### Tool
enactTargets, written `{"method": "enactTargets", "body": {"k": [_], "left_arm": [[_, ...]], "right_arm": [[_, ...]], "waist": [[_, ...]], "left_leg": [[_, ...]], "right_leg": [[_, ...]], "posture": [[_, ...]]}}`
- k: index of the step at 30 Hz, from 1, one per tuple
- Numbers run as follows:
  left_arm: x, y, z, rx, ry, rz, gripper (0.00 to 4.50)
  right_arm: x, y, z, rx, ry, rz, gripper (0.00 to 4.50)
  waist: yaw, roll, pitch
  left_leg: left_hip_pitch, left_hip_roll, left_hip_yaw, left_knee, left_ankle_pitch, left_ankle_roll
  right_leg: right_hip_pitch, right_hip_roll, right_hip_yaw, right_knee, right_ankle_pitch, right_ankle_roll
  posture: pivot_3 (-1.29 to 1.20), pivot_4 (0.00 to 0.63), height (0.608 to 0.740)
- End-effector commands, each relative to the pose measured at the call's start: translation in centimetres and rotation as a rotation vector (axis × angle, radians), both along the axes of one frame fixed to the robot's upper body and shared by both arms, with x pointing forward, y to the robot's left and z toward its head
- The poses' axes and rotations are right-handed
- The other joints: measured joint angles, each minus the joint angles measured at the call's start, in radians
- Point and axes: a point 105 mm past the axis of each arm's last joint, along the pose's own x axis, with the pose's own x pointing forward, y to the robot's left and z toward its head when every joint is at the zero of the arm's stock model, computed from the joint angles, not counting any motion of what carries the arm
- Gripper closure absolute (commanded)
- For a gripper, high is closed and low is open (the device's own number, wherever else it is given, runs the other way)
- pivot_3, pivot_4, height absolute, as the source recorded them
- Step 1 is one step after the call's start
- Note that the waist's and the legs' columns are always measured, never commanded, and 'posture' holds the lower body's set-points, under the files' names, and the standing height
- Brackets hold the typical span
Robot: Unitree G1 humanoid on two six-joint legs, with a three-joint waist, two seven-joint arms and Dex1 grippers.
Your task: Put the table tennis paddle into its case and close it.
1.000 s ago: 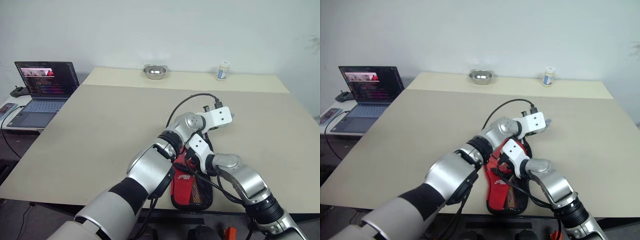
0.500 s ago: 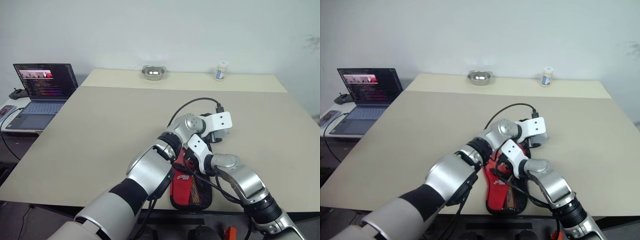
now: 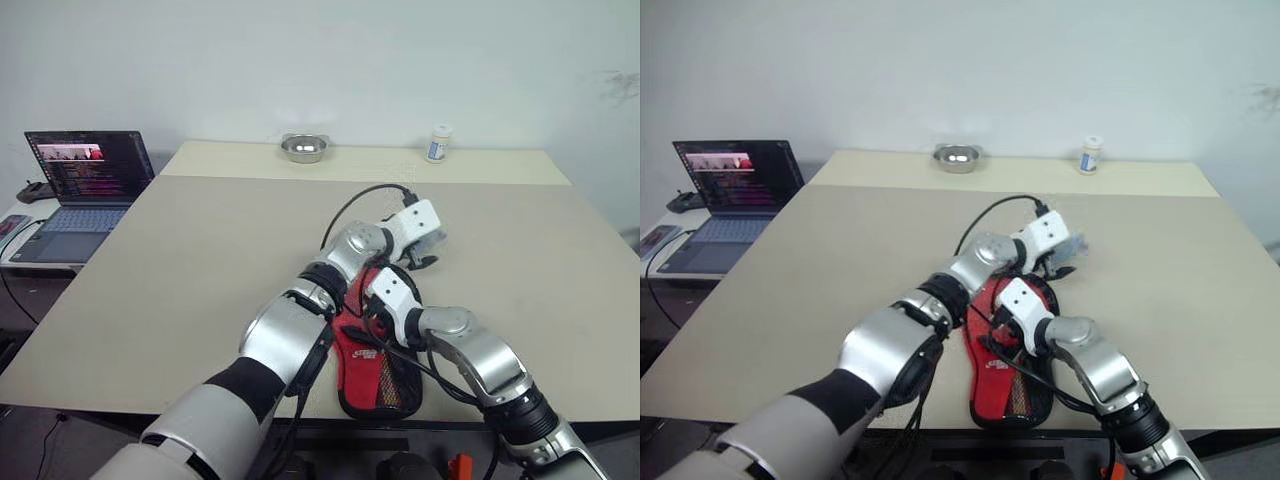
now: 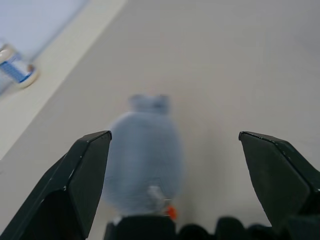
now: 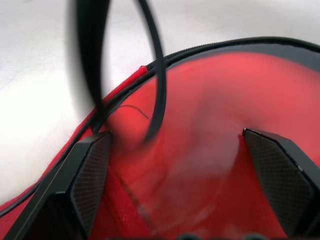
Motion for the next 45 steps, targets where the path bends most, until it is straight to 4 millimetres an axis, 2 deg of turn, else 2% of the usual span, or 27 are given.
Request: {"method": "enactTargets", "body": {"k": [1, 3, 5, 8, 12, 18, 22, 26, 29, 35, 39, 45], "left_arm": [[1.3, 3.8, 3.5, -0.092, -0.082, 0.022, 0.05], [1.3, 6.0, 3.2, -0.117, -0.056, 0.009, 0.05], [0.7, 7.1, 2.8, -0.147, -0.009, -0.051, 0.05], [-1.9, 7.2, 1.3, -0.136, 0.063, -0.246, 0.05], [-4.2, 7.1, -0.8, -0.1, 0.127, -0.341, 0.05], [-6.3, 6.8, -3.9, -0.034, 0.2, -0.364, 0.05], [-6.6, 7.0, -6.1, -0.004, 0.245, -0.328, 0.05], [-5.3, 7.3, -8.2, 0.018, 0.246, -0.207, 0.05], [-5.4, 7.2, -9.0, 0.039, 0.243, -0.21, 0.05], [-5.7, 6.7, -9.4, 0.042, 0.242, -0.227, 0.05], [-6.0, 6.5, -9.6, 0.043, 0.242, -0.235, 0.05], [-6.3, 6.6, -9.8, 0.045, 0.247, -0.242, 0.05]], "right_arm": [[-0.9, -1.0, 1.8, 0.022, 0.013, -0.032, 0.0], [-1.6, -1.2, 4.0, 0.068, -0.02, -0.027, 0.0], [-2.3, -1.5, 5.8, 0.111, -0.038, -0.02, 0.0], [-3.0, -2.8, 7.7, 0.151, -0.057, -0.034, 0.0], [-3.0, -5.4, 9.2, 0.155, -0.075, -0.085, 0.0], [-1.3, -10.1, 10.9, 0.105, -0.135, -0.214, 0.0], [1.7, -11.9, 12.2, 0.108, -0.219, -0.319, 0.0], [4.9, -12.1, 12.5, 0.149, -0.253, -0.379, 0.0], [7.8, -11.8, 12.5, 0.197, -0.256, -0.422, 0.0], [13.2, -11.8, 11.4, 0.291, -0.235, -0.523, 0.0], [14.9, -12.1, 9.3, 0.257, -0.187, -0.56, 0.0], [15.4, -11.3, 6.6, 0.256, -0.093, -0.559, 0.0]], "waist": [[-0.002, 0.0, 0.001], [-0.001, 0.001, 0.002], [0.003, 0.001, 0.002], [0.013, 0.001, 0.003], [0.014, 0.001, 0.003], [0.01, 0.001, 0.004], [0.003, 0.002, 0.004], [0.003, 0.002, 0.004], [0.006, 0.002, 0.004], [0.005, 0.002, 0.004], [0.007, 0.002, 0.004], [0.004, 0.002, 0.004]], "left_leg": [[-0.002, 0.0, 0.0, 0.0, 0.0, 0.0], [-0.005, 0.0, 0.0, -0.001, 0.0, 0.0], [-0.006, 0.0, 0.0, -0.001, 0.0, 0.0], [-0.01, -0.001, -0.002, 0.0, 0.0, 0.0], [-0.014, -0.003, -0.004, 0.002, 0.0, 0.0], [-0.013, -0.002, -0.007, 0.002, 0.0, 0.0], [-0.011, -0.001, -0.007, 0.002, 0.0, 0.0], [-0.009, -0.001, -0.006, 0.002, 0.0, 0.001], [-0.008, -0.001, -0.005, 0.001, 0.0, 0.001], [-0.006, -0.001, 0.0, 0.001, 0.0, 0.001], [-0.006, -0.001, 0.002, 0.0, 0.0, 0.001], [-0.004, -0.001, 0.005, 0.0, 0.0, 0.001]], "right_leg": [[-0.002, 0.0, 0.0, 0.0, 0.0, 0.0], [-0.006, 0.0, 0.0, 0.001, 0.003, -0.005], [-0.006, 0.0, -0.001, 0.001, 0.003, -0.005], [-0.007, 0.0, -0.003, -0.002, 0.003, -0.005], [-0.007, -0.003, -0.004, -0.004, 0.004, -0.005], [-0.007, -0.001, -0.004, -0.002, 0.003, -0.005], [-0.006, 0.001, -0.002, 0.0, 0.003, -0.005], [-0.006, 0.002, 0.0, 0.0, 0.003, -0.005], [-0.005, 0.001, 0.0, 0.0, 0.003, -0.005], [-0.005, 0.001, 0.001, 0.001, 0.003, -0.005], [-0.005, 0.0, 0.002, 0.0, 0.003, -0.006], [-0.005, -0.001, 0.004, 0.001, 0.004, -0.005]], "posture": [[0.0, 0.15, 0.74], [0.0, 0.15, 0.74], [0.0, 0.15, 0.74], [0.0, 0.15, 0.74], [0.0, 0.15, 0.74], [0.0, 0.15, 0.74], [0.0, 0.15, 0.74], [0.0, 0.15, 0.74], [0.0, 0.15, 0.74], [0.0, 0.15, 0.74], [0.0, 0.15, 0.74], [0.0, 0.15, 0.74]]}}
